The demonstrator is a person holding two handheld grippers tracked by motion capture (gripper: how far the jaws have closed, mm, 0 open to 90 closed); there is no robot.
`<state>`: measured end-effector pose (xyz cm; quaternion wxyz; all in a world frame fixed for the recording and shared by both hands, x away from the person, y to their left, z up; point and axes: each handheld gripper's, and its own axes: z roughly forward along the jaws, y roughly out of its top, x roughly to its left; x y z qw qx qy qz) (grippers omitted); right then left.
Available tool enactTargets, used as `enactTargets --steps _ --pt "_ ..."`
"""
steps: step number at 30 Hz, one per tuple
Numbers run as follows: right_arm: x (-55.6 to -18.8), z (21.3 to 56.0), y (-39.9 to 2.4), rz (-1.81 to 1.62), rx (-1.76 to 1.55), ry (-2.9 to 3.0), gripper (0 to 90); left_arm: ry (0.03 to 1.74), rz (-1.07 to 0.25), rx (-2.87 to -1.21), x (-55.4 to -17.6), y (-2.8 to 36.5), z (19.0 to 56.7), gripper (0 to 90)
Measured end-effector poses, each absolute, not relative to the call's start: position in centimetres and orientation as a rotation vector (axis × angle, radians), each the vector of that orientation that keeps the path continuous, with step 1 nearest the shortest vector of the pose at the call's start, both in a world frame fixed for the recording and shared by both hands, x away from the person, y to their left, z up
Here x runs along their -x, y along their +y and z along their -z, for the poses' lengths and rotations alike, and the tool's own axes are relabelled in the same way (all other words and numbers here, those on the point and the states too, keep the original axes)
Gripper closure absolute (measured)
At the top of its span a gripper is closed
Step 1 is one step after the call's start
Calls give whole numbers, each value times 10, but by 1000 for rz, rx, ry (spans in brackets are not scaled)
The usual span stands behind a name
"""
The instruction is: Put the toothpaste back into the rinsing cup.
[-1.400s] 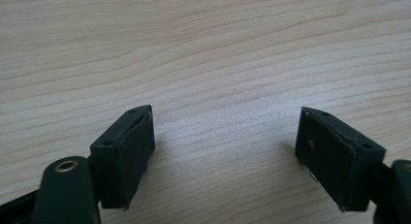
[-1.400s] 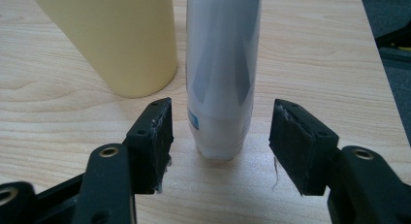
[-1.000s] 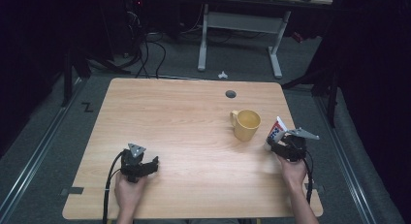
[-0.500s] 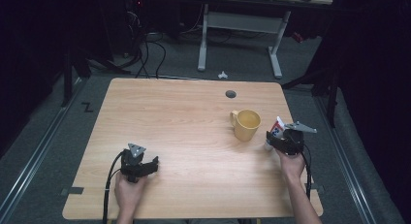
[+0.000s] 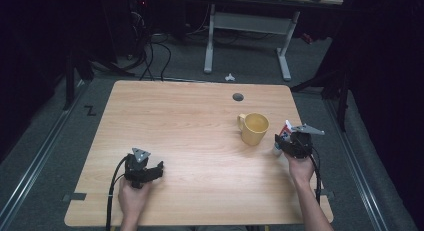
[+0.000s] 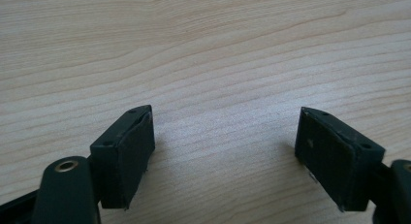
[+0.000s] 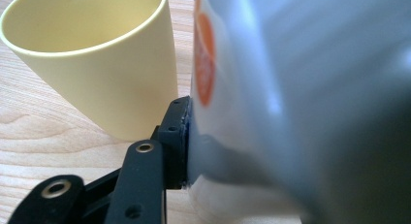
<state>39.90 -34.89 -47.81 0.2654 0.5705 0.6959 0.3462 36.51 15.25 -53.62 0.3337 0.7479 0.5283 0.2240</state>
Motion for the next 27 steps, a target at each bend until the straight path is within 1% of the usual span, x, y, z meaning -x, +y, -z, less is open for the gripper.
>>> enactTargets --steps 12,27 --pt "-397 475 -350 -932 -1528 1896 639 1380 -588 -1950 -365 152 536 223" --pt "-386 458 -353 -1008 -1468 1950 646 1380 -588 -1951 -365 152 536 223"
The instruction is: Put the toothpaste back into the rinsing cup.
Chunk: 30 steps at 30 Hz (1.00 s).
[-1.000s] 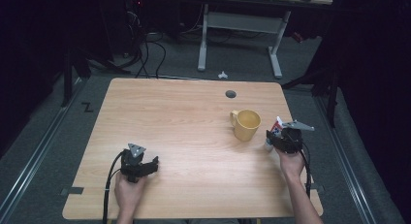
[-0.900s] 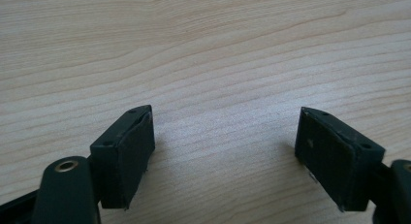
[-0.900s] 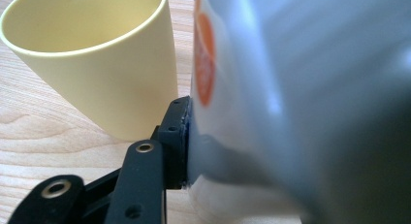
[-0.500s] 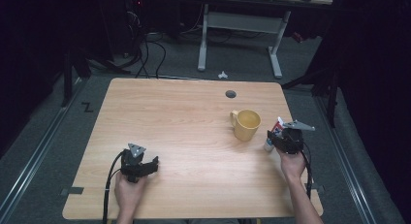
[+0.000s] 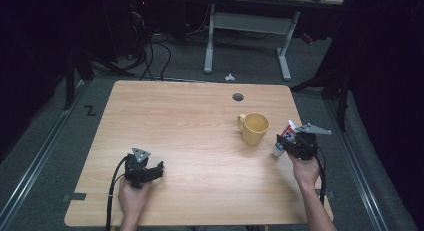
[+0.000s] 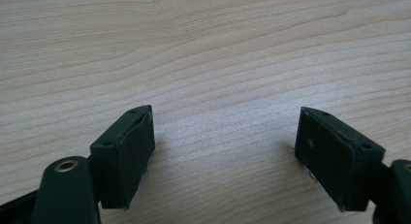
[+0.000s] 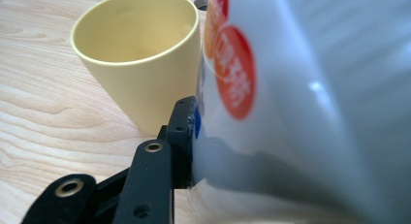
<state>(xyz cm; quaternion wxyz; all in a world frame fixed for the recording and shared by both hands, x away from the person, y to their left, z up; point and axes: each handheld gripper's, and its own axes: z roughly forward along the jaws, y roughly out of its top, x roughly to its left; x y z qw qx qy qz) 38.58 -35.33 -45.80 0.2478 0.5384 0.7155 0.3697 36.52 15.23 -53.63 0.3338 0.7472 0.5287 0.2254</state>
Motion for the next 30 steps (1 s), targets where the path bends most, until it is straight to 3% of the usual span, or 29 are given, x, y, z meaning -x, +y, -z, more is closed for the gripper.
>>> enactTargets --steps 30 --pt "-370 416 -343 -1084 -1340 2001 651 1380 -587 -1951 -365 152 536 223"
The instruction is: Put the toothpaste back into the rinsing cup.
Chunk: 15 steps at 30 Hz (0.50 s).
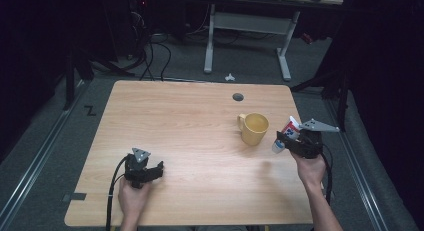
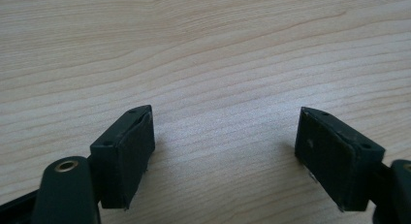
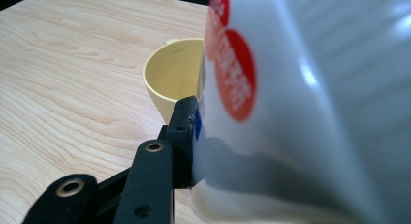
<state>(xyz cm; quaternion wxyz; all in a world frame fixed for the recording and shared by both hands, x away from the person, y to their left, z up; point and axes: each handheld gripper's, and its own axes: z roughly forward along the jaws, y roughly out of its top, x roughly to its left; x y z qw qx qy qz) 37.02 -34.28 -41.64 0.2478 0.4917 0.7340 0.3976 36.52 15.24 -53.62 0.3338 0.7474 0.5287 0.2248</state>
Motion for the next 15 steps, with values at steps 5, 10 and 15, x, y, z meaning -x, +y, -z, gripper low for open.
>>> enactTargets --steps 5,10,15 --pt "-371 409 -340 -1093 -1318 2012 652 1380 -587 -1951 -365 152 536 223" --pt "-372 407 -337 -1080 -1306 2034 652 1380 -588 -1951 -365 152 536 223" --pt "-372 401 -337 -1102 -1296 2031 653 1380 -585 -1952 -365 152 536 223"
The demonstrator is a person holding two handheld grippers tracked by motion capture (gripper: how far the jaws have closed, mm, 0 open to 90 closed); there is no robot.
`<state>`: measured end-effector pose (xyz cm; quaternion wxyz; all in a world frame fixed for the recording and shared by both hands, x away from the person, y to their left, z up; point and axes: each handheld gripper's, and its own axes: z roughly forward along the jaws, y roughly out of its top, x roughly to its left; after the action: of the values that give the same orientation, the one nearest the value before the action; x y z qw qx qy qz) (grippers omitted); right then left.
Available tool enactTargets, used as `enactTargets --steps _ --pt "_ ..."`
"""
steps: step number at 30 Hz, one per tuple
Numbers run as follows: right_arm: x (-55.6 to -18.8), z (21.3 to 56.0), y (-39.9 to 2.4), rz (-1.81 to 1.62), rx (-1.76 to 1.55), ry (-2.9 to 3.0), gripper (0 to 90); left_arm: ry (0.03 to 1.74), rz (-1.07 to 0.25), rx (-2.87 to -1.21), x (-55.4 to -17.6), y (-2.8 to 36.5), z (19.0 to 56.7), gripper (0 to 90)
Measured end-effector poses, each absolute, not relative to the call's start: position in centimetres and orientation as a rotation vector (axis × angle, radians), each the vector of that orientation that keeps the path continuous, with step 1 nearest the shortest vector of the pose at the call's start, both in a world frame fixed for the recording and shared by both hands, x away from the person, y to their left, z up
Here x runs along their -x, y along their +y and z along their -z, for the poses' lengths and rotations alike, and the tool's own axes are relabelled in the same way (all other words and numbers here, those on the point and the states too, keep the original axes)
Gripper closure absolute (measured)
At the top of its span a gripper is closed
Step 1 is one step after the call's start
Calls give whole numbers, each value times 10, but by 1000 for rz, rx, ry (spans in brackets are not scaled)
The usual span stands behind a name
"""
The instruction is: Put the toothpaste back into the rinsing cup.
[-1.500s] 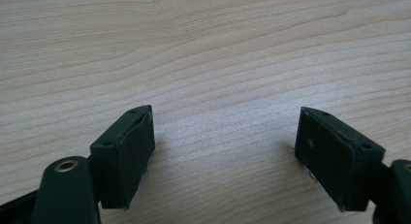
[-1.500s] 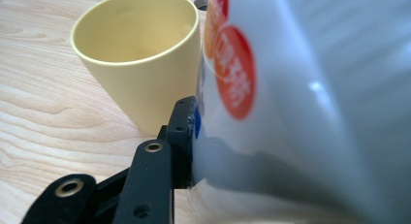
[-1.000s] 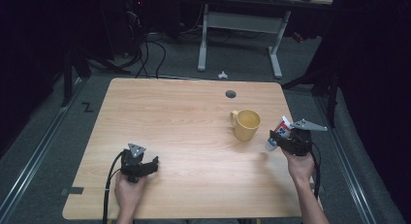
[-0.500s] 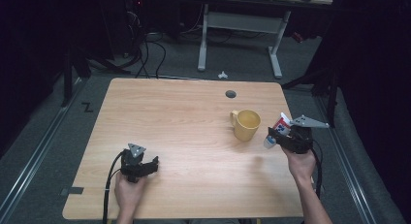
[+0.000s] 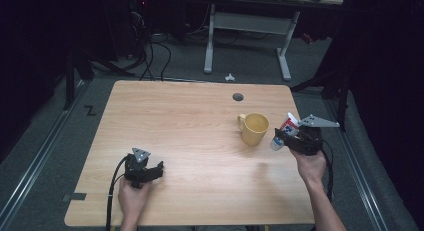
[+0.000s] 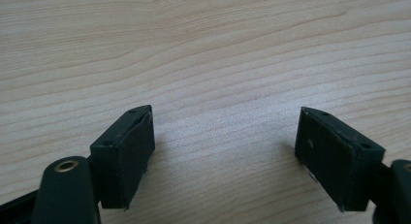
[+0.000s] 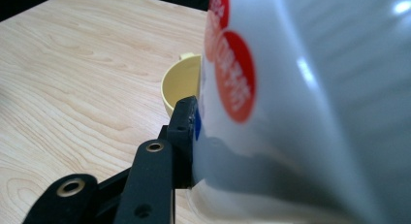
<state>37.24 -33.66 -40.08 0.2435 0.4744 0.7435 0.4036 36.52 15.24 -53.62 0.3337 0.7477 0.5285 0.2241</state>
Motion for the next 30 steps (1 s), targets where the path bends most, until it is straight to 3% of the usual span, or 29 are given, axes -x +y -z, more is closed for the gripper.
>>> enactTargets --steps 30 --pt "-391 366 -318 -1161 -1190 2019 653 1380 -586 -1950 -365 152 536 222"
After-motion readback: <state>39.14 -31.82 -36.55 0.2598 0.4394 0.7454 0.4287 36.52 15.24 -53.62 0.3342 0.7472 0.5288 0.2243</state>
